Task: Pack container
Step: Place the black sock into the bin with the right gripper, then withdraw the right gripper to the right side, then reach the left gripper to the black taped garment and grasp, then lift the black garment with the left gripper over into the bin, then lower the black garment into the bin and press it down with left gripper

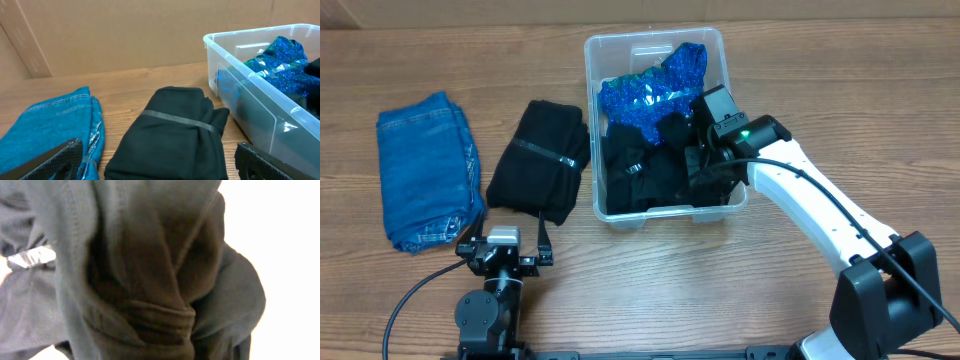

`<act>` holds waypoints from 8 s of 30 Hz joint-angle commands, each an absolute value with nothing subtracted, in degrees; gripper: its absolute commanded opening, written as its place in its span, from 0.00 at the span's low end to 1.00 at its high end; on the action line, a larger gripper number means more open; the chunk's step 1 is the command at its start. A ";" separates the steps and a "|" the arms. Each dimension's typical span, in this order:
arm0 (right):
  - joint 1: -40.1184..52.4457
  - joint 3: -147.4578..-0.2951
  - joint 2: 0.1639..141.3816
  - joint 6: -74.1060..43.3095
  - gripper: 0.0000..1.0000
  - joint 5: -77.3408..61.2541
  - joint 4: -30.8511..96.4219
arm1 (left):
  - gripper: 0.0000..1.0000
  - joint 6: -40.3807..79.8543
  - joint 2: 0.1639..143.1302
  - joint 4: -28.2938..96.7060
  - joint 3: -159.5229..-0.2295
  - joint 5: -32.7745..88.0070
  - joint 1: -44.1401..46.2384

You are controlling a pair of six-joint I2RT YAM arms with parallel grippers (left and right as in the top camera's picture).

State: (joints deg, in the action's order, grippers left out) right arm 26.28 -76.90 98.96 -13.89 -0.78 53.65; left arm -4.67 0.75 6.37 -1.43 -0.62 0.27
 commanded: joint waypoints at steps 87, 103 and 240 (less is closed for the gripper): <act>-3.88 -97.89 94.89 -12.16 1.00 13.45 72.55 | 1.00 -14.59 117.34 55.09 -90.50 10.48 -10.90; -3.88 -97.89 94.89 -12.16 1.00 13.45 72.55 | 0.04 -14.59 127.70 55.24 -92.82 11.92 -10.94; -3.88 -97.89 94.89 -12.16 1.00 13.45 72.55 | 0.04 51.53 95.85 6.83 -70.15 17.52 26.92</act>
